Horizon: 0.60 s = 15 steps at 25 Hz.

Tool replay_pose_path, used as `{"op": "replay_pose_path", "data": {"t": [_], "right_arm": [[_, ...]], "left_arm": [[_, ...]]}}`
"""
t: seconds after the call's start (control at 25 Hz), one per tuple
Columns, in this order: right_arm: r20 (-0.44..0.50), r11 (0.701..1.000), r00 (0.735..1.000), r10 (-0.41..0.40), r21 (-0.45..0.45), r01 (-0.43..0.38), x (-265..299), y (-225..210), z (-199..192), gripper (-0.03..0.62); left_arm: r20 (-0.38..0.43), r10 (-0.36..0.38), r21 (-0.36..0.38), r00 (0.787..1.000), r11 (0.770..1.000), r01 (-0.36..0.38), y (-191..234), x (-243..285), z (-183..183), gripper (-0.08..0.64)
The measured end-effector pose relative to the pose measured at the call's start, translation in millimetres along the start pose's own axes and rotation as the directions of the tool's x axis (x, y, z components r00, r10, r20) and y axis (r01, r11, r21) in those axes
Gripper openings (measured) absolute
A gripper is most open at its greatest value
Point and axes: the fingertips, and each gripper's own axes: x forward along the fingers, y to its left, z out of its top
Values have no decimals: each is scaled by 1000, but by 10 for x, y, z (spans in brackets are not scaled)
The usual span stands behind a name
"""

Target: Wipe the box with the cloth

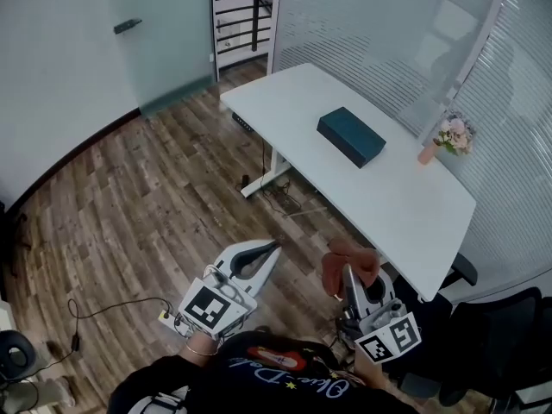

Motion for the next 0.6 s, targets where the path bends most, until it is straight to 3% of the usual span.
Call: {"op": "replay_pose_path", "data": {"t": [0.24,0.6], "right_arm": [[-33,999,999,-37,8,37,98,-338,-62,49],[-22,998,999,44,52,-42,694,-1103,-51,49]], "left_arm": [[-3,-21,-31,1000,999,21,100,261,-111,5],[-26,93,-10,995,996,-94,621,845,-79,5]]}}
